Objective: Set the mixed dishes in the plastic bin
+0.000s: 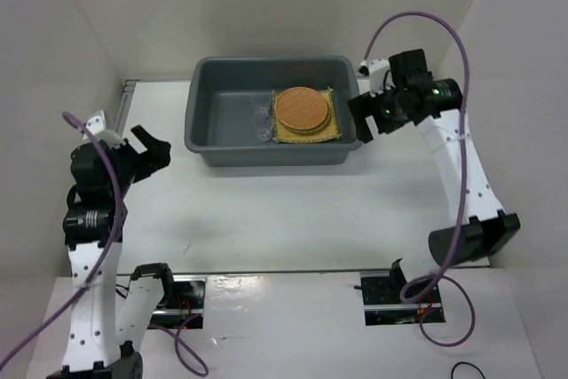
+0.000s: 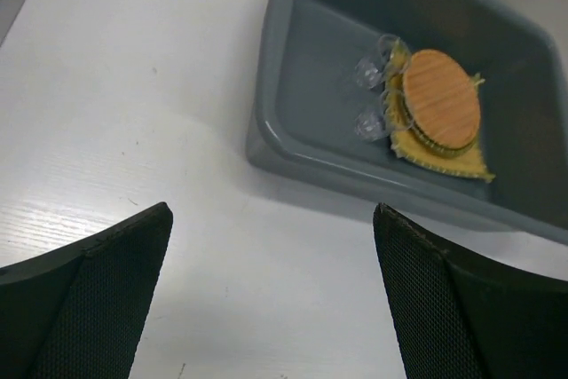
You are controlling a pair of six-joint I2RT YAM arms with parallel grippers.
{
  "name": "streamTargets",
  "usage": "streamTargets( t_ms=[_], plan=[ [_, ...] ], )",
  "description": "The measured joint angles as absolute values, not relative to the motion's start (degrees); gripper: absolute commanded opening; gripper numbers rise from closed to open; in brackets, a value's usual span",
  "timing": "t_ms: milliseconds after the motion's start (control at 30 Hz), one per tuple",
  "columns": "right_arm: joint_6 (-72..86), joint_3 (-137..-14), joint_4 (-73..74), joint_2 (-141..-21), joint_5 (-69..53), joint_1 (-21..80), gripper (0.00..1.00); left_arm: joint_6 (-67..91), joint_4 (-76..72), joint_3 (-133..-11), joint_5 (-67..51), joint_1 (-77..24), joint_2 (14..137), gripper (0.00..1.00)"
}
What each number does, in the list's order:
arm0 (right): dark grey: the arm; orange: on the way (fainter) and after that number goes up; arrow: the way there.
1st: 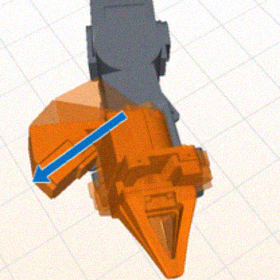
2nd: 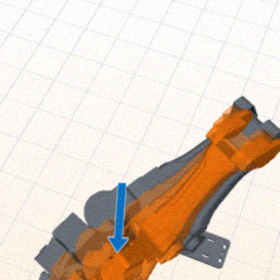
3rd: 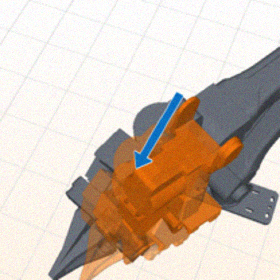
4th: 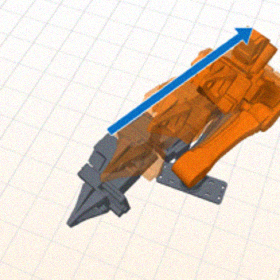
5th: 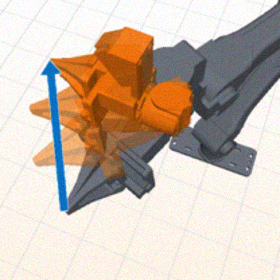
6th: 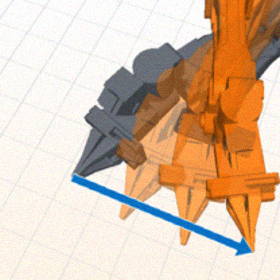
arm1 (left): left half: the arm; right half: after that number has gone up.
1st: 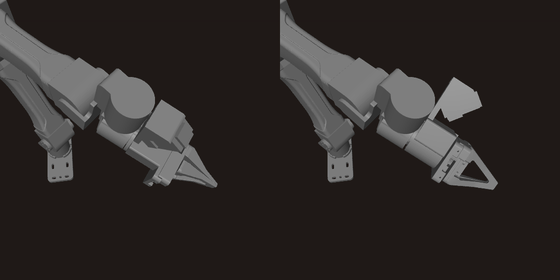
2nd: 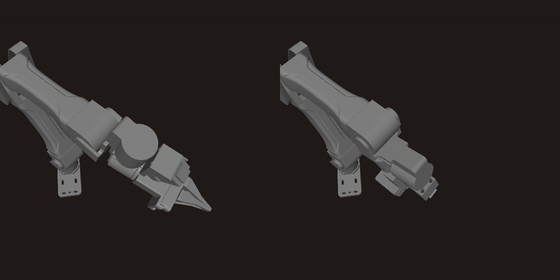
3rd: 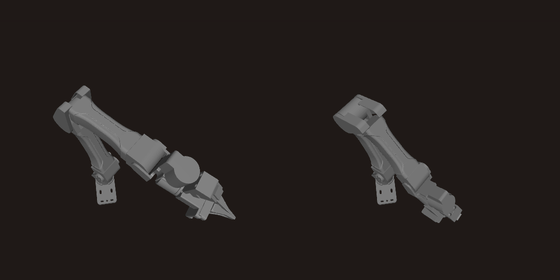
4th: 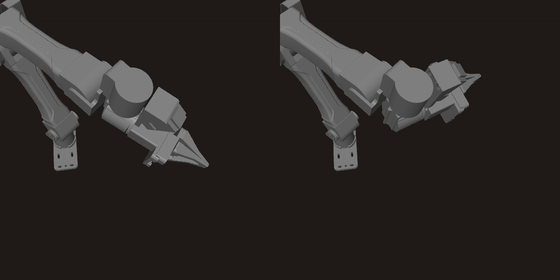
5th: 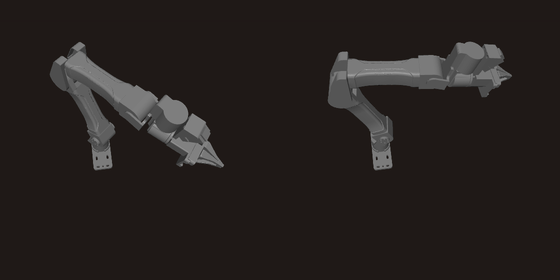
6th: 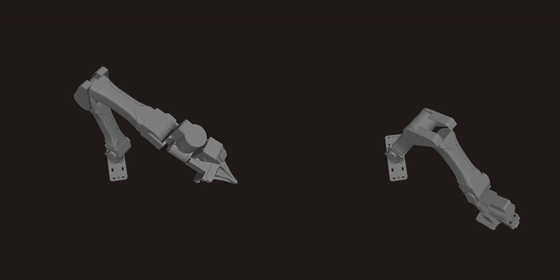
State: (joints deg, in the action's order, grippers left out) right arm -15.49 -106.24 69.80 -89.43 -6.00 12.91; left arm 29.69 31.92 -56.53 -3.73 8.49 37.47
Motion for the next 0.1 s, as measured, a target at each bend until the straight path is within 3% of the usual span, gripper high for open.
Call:
streamTargets(
  t_ms=[100],
  plan=[
    [-16.0, -99.5, 69.8, -82.0, -6.7, 9.3, 0.99, 27.1, 31.4, -56.2, -4.3, 8.5, 41.0, 1.00]
  ],
)
